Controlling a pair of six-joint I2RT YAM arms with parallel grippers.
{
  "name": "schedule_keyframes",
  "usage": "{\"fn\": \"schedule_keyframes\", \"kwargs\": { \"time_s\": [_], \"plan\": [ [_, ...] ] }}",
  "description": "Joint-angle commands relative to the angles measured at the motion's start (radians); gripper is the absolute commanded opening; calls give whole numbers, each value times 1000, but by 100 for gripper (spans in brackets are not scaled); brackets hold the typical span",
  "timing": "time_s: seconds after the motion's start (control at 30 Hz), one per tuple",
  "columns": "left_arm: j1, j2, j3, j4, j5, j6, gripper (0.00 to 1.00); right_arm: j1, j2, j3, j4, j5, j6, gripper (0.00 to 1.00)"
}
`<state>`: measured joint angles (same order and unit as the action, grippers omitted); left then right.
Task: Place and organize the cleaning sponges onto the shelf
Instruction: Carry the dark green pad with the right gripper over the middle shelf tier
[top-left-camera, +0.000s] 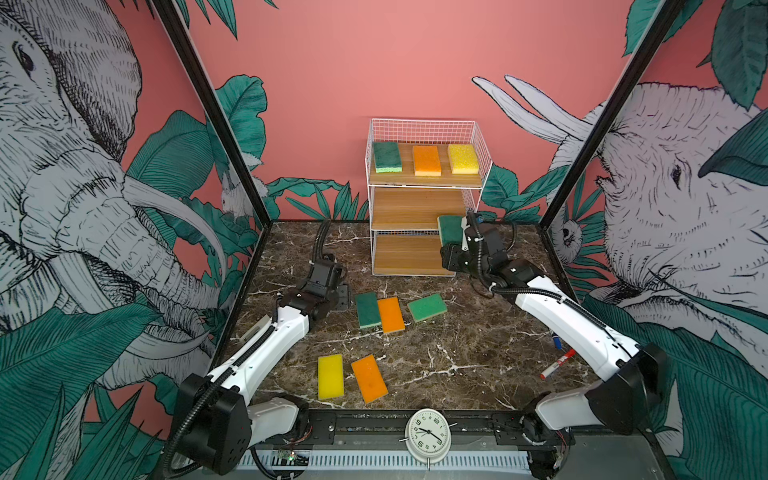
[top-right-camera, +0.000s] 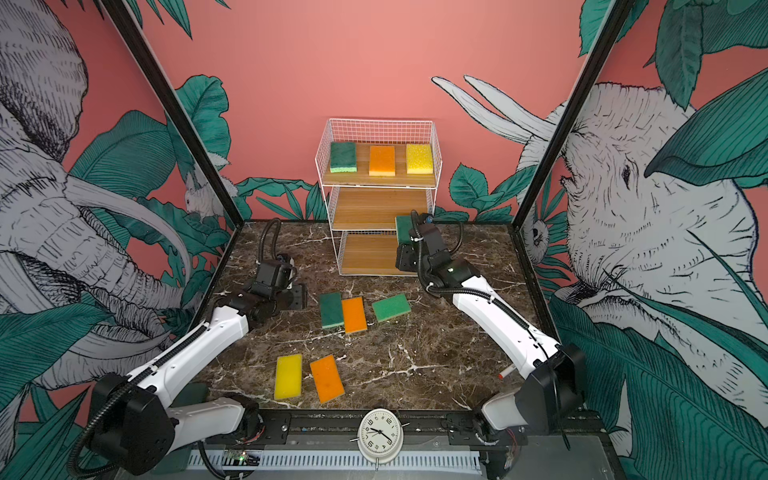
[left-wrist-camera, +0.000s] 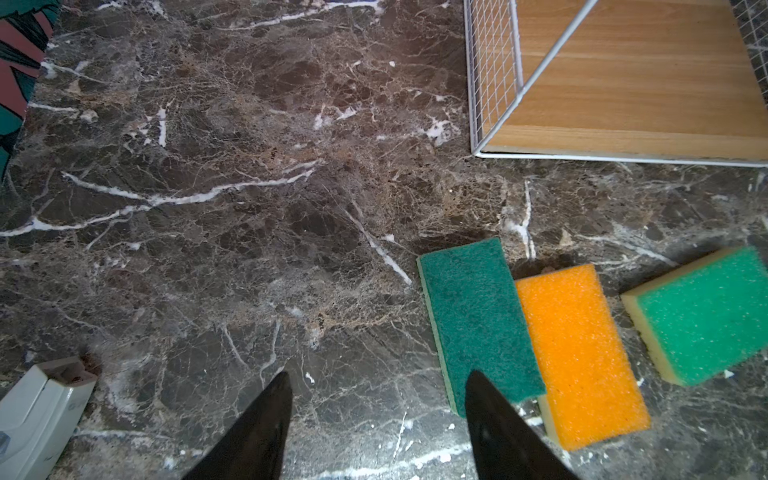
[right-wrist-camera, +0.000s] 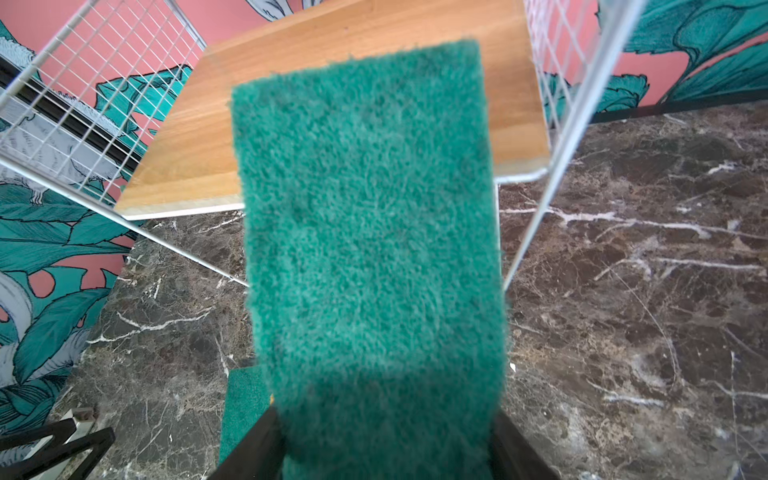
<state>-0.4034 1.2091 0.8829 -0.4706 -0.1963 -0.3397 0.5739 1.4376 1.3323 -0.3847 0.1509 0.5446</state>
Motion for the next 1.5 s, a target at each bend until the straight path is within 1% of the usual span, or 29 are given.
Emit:
{"fn": "schedule_keyframes", "kwargs": {
  "time_s": [0.0,0.27,0.8,1.47],
  "plan": [
    [-2,-13,-4,3,-15,8,67,6,30,52,22,24,-33,61],
    [-2,-19,1,2,-28,21,67,6,76,103,27,58,-44,61],
    [-3,21,8,30,-12,21,67,6,102,112,85,137,-12,63],
    [-2,24,-3,48,-8,13,67,4,188,185,116,160,-20,65]
  ]
}}
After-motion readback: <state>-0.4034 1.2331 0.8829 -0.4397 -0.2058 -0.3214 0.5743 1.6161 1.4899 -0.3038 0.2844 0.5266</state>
